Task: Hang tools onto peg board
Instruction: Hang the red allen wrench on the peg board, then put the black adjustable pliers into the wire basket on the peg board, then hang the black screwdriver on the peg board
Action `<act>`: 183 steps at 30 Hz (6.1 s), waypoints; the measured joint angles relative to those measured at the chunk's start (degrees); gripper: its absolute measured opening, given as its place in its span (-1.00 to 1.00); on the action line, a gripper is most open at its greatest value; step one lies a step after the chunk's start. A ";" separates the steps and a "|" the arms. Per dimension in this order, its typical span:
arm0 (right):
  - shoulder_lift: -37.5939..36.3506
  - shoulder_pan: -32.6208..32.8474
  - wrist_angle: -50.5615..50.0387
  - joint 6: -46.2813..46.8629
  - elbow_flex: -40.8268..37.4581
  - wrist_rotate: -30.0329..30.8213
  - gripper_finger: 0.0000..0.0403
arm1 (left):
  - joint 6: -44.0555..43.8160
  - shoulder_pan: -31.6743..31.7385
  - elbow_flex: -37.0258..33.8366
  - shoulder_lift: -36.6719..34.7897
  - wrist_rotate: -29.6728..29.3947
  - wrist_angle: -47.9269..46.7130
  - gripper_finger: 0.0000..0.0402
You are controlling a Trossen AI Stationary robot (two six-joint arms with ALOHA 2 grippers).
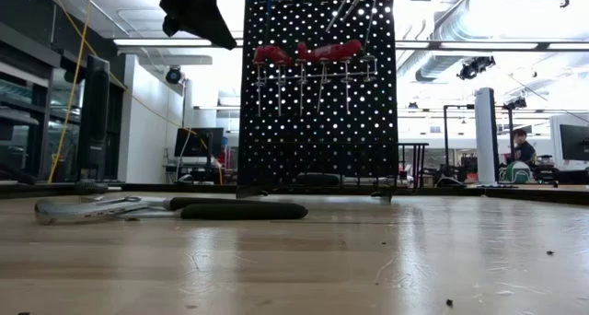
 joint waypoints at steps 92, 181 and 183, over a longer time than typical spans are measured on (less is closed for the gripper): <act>-0.88 13.81 -16.95 17.61 2.07 -8.40 0.09 | -13.76 -13.64 -10.32 31.71 31.16 6.38 -0.59; -3.59 25.68 -16.94 33.12 2.07 3.82 0.09 | -6.94 -2.13 -11.62 -3.97 8.73 -5.42 -0.56; -3.59 25.66 -16.93 33.91 2.07 3.94 0.09 | -18.09 -0.61 -17.36 -9.61 8.37 -11.37 -0.58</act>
